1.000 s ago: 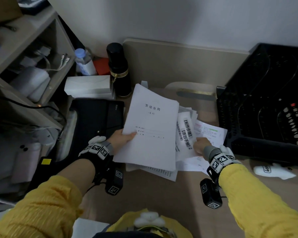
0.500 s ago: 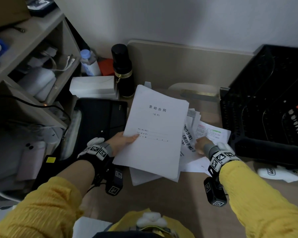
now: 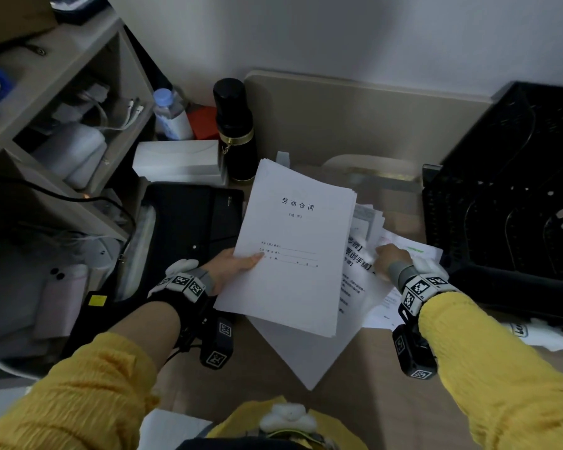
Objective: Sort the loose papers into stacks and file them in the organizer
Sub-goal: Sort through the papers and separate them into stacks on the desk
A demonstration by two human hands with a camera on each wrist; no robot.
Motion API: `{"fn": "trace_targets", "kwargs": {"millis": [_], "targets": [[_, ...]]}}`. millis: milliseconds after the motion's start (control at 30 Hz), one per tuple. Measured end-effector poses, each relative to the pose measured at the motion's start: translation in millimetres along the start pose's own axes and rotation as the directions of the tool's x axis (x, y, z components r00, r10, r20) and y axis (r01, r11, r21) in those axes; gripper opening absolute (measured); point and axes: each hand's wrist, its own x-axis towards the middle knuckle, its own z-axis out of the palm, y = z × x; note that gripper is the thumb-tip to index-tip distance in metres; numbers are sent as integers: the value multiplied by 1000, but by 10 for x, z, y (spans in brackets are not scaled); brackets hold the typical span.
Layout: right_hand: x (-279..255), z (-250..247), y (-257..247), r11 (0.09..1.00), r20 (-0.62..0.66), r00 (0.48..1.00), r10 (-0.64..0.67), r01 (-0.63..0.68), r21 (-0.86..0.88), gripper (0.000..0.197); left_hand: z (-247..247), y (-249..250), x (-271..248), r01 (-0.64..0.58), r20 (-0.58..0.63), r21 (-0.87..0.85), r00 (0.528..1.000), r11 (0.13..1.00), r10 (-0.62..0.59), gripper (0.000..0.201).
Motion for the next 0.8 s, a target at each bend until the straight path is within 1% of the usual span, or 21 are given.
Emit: {"fn": "trace_targets", "kwargs": {"millis": [67, 133, 167, 233, 300, 367, 400, 433, 467, 500, 567, 600, 633, 667, 700, 767, 800], "targets": [[33, 6, -75, 999, -22, 999, -44, 45, 21, 44, -2, -19, 6, 9, 4, 1, 1000, 1000, -9, 21], [65, -1, -137, 992, -92, 992, -91, 99, 79, 47, -14, -32, 3, 17, 10, 14, 1000, 1000, -17, 19], [95, 4, -163, 985, -152, 984, -96, 116, 125, 46, -23, -33, 1, 21, 10, 23, 1000, 1000, -21, 19], [90, -5, -206, 963, -264, 962, -68, 133, 235, 38, -29, -36, -1, 31, 8, 34, 999, 999, -32, 22], [70, 1, -218, 938, -296, 954, -47, 143, 315, 36, -23, -50, 12, 43, 7, 46, 999, 998, -43, 23], [47, 27, -190, 916, -252, 967, -25, 123, 382, 37, 6, -69, 15, 46, 17, 58, 999, 997, -47, 21], [19, 44, -176, 904, -200, 980, -18, 101, 416, 37, 26, -84, 16, 48, 21, 65, 999, 997, -49, 21], [29, 84, -144, 872, -153, 988, -15, 88, 481, 39, 47, -100, 17, 50, 27, 73, 998, 996, -52, 21], [9, 120, -129, 820, -82, 997, -17, 61, 569, 42, 67, -112, 17, 52, 36, 75, 998, 996, -55, 22], [-6, 173, -108, 726, -36, 999, -40, 54, 686, 43, 90, -120, 15, 54, 48, 75, 997, 996, -58, 23], [-102, 238, -90, 569, 42, 997, -71, 6, 822, 43, 145, -131, 6, 59, 79, 80, 995, 995, -66, 25], [-141, 261, -97, 547, 83, 994, -72, -31, 837, 41, 173, -125, 0, 60, 90, 89, 994, 994, -69, 27], [-161, 296, -104, 501, 101, 991, -86, -44, 864, 39, 202, -110, -6, 61, 101, 100, 992, 993, -71, 29], [-210, 317, -117, 488, 104, 991, -86, -49, 871, 38, 234, -89, -20, 62, 112, 110, 991, 992, -74, 30], [-191, 371, -113, 446, 78, 994, -82, -33, 895, 39, 263, -76, -24, 63, 118, 118, 990, 991, -77, 32], [-205, 409, -119, 451, 37, 999, -39, -15, 893, 42, 311, -49, -21, 72, 136, 133, 987, 988, -90, 35], [-230, 410, -122, 481, 52, 998, -24, -34, 876, 42, 330, -43, -29, 79, 147, 153, 984, 985, -102, 36]]}}
